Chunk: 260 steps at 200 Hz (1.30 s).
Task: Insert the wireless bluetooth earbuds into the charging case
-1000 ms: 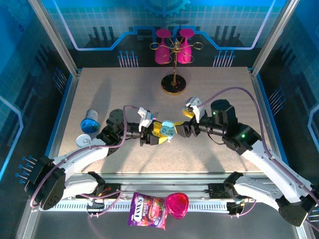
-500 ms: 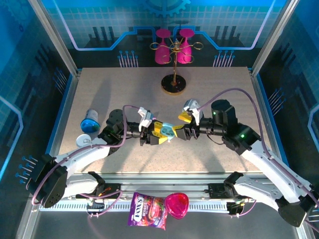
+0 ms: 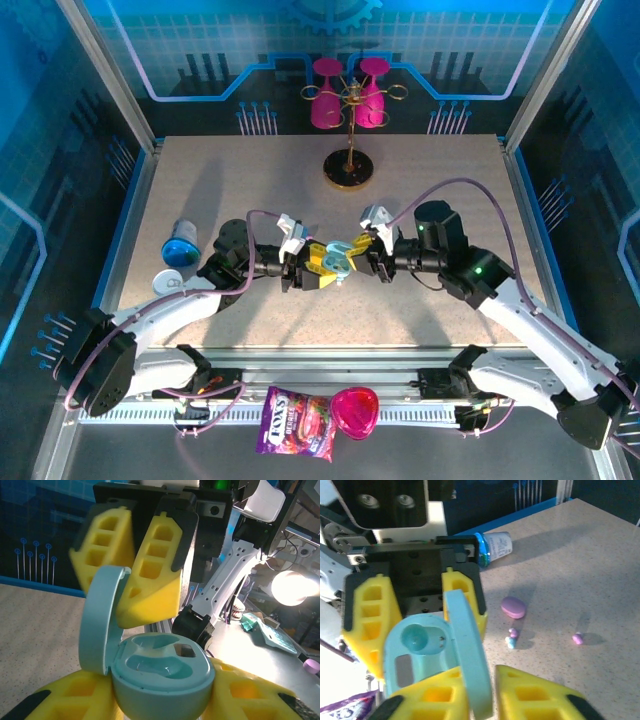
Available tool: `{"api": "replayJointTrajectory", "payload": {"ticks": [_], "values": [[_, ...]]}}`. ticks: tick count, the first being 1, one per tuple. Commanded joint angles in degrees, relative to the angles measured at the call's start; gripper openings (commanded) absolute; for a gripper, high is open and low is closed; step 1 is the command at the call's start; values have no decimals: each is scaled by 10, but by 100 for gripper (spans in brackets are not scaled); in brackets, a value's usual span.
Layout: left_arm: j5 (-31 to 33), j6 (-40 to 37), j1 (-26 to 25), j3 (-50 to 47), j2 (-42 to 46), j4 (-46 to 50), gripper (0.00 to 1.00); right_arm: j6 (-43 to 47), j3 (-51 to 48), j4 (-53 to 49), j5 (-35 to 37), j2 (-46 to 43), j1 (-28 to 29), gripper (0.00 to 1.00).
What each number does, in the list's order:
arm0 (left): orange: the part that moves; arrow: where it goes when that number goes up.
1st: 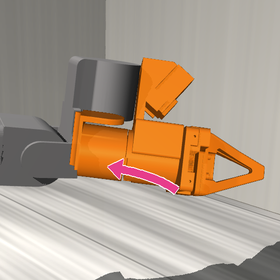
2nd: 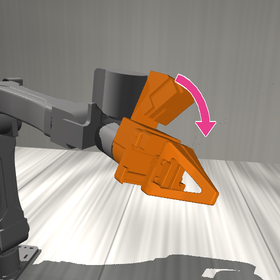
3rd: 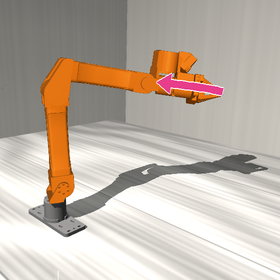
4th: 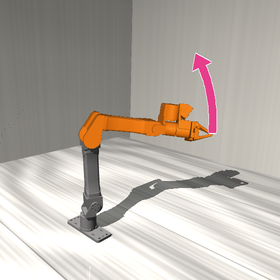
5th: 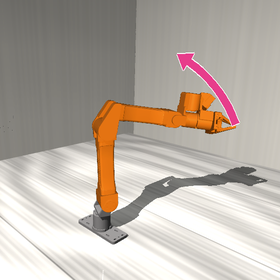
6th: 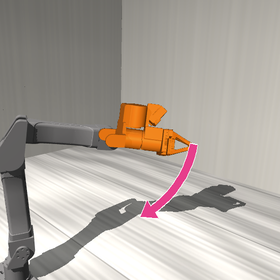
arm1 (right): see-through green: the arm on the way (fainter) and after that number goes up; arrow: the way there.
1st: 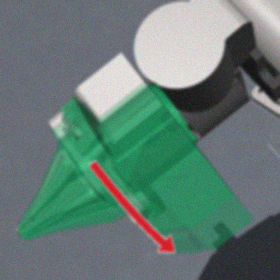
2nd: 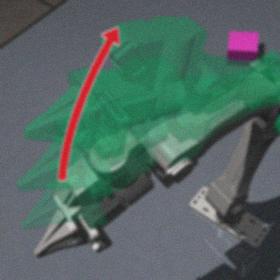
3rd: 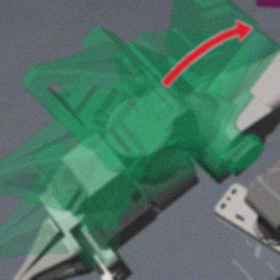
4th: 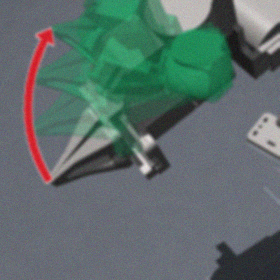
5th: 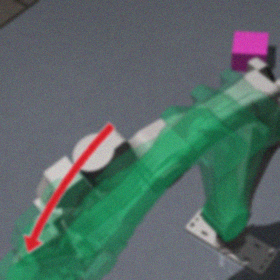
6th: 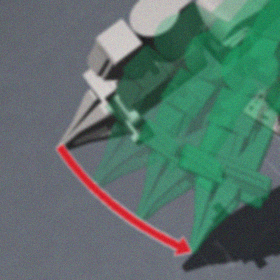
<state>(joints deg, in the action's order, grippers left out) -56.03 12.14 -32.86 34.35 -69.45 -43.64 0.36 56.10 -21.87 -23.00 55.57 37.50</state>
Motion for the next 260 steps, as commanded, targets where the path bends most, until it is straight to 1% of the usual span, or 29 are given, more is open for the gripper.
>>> {"api": "replayJointTrajectory", "payload": {"ticks": [1,10,17,44,56,101,117,148,170,184,190,194,208,212,225,244,260], "values": [[-13,-2,-5,7,-3,-20,24,5,-6,20,-27,-17,3,8],[-12,-3,-5,8,-4,-18,25,5,-6,21,-29,-18,5,2],[-11,-3,-5,9,-5,-17,25,6,-6,20,-28,-18,6,1],[-8,-2,-5,10,-6,-16,30,9,-4,19,-17,-19,11,0],[-2,-6,-5,10,-5,-11,39,9,-4,20,-4,-21,15,0],[26,-19,-5,7,-1,12,61,20,3,18,72,-24,33,0],[31,-21,-5,7,0,15,66,21,5,17,82,-23,39,0],[41,-25,-5,5,2,16,71,23,11,16,107,-20,48,0],[44,-30,-5,4,0,10,76,22,17,13,124,-17,56,0],[47,-37,-5,-2,-1,-3,77,22,21,10,129,-14,60,0],[48,-40,-5,-4,0,-8,76,22,23,9,132,-13,62,0],[47,-41,-5,-5,0,-10,74,22,23,8,132,-11,62,0],[41,-43,-5,-4,0,-12,61,22,27,4,132,-7,64,0],[39,-43,-5,-4,-1,-13,59,21,27,3,132,-6,65,0],[33,-43,-5,-6,-1,-20,56,19,28,4,132,-4,65,0],[30,-43,-5,-12,1,-29,57,9,30,5,134,0,65,0],[22,-45,-6,-17,3,-37,66,3,35,1,132,5,65,0]]}}
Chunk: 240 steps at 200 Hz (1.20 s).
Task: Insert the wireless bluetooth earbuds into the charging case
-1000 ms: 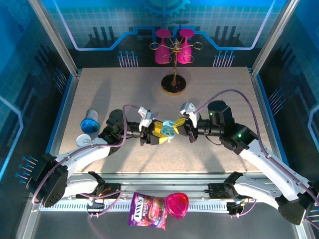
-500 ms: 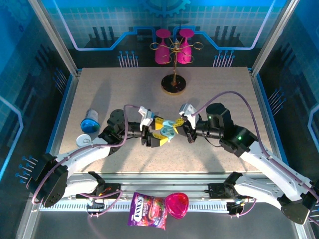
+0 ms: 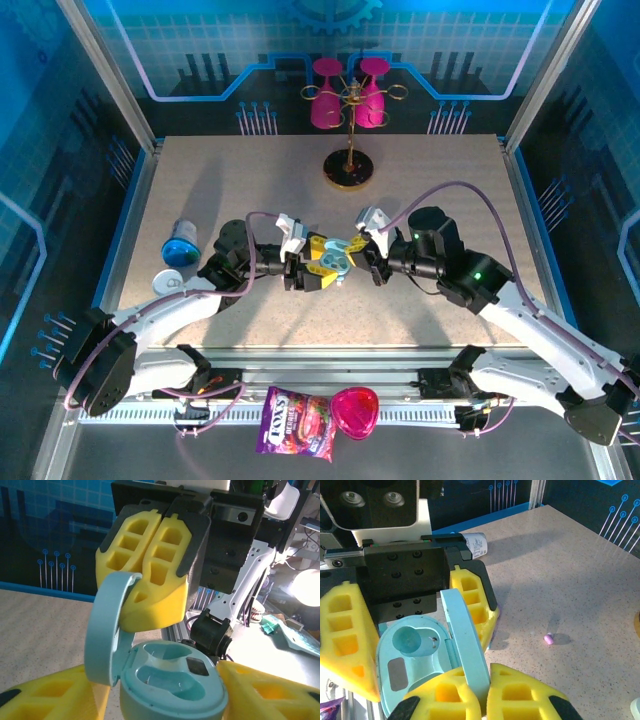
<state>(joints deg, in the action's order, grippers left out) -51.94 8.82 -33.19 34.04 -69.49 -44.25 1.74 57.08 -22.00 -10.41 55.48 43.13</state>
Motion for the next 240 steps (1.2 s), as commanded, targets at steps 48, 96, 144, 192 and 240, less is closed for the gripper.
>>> {"api": "replayJointTrajectory", "payload": {"ticks": [48,96,144,192,240], "values": [[-24,-32,-2,-26,15,-32,76,-18,28,-5,-5,5,-3,0],[-22,-19,-3,-17,10,-35,63,-12,29,-11,-14,5,-4,0],[-25,-10,-2,-14,3,-42,47,-10,29,-11,-17,10,-3,0],[-25,-6,-3,-13,-1,-44,38,-5,31,-14,-13,12,-3,0],[-17,-11,-2,-20,-3,-46,29,-10,28,-3,-9,3,-4,20]]}}
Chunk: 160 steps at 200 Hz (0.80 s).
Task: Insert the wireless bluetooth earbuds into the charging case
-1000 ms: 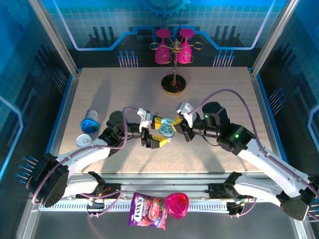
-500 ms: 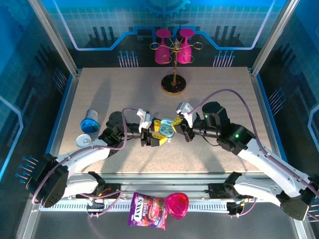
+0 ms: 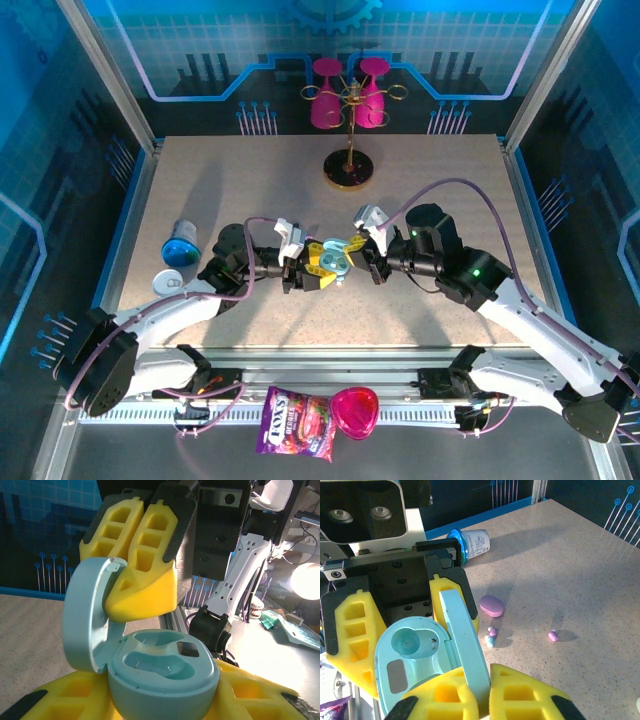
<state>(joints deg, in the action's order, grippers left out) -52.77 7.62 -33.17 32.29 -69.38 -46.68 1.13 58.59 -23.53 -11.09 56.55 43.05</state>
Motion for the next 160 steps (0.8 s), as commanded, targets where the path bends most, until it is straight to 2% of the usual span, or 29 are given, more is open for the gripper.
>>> {"api": "replayJointTrajectory", "payload": {"ticks": [1,35,64,90,119,141,160], "values": [[-8,1,-2,-3,-4,-22,29,-4,13,13,-2,-8,-3,21],[16,16,0,-15,-15,-50,28,-15,-2,43,-9,-37,-3,58],[36,64,18,-32,-34,-126,28,-40,-31,86,-14,-80,-12,74],[48,101,35,-46,-45,-201,27,-85,-78,143,-9,-127,-43,78],[55,97,39,-48,-36,-200,27,-171,-148,187,-17,-160,-122,78],[64,91,40,-51,-22,-193,27,-239,-176,187,-29,-145,-178,77],[67,82,40,-52,-8,-177,27,-271,-180,152,-3,-105,-192,75]]}}
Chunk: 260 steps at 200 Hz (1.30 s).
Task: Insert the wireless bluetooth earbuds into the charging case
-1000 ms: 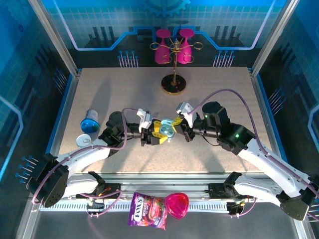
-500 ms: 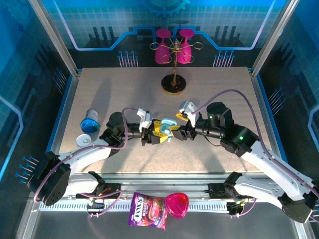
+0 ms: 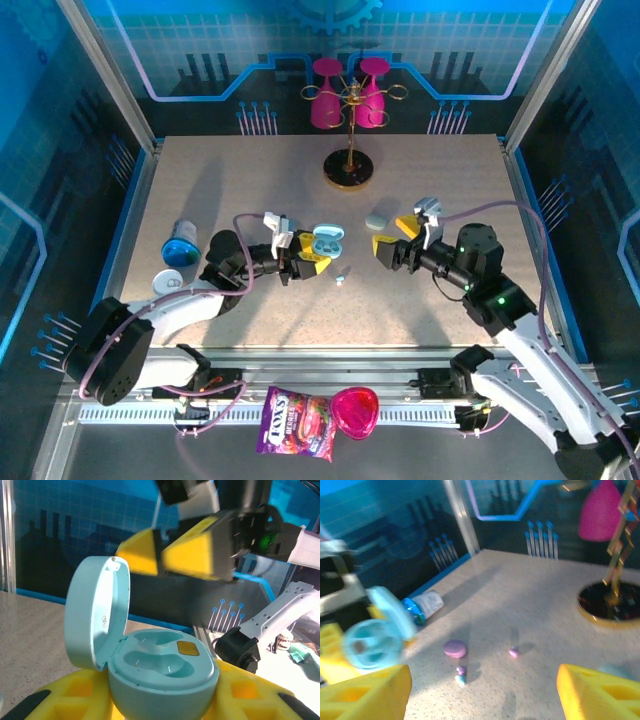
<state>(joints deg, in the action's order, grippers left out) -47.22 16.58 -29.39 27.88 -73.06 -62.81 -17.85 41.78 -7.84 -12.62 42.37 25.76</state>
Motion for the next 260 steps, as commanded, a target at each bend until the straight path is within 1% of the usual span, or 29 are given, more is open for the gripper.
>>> {"api": "replayJointTrajectory", "payload": {"ticks": [1,26,51,70,93,123,165,197,260], "values": [[12,-8,3,-8,29,-15,27,-81,-11,-6,14,40,-20,75],[11,-9,2,-6,40,-4,28,-109,-3,-49,27,120,-19,74],[7,-9,2,-4,43,-1,28,-151,-1,-45,2,213,-13,72],[7,-13,2,-2,48,8,28,-177,1,-20,2,277,17,71],[7,-18,3,-3,58,18,28,-205,14,-5,24,345,61,70],[6,-26,3,-5,70,34,28,-253,19,30,33,413,94,67],[3,-30,2,-6,74,40,28,-273,35,57,35,476,126,62],[2,-31,3,-6,76,40,29,-275,52,65,30,508,134,56],[3,-36,2,-7,78,45,29,-268,83,56,22,551,137,54]]}}
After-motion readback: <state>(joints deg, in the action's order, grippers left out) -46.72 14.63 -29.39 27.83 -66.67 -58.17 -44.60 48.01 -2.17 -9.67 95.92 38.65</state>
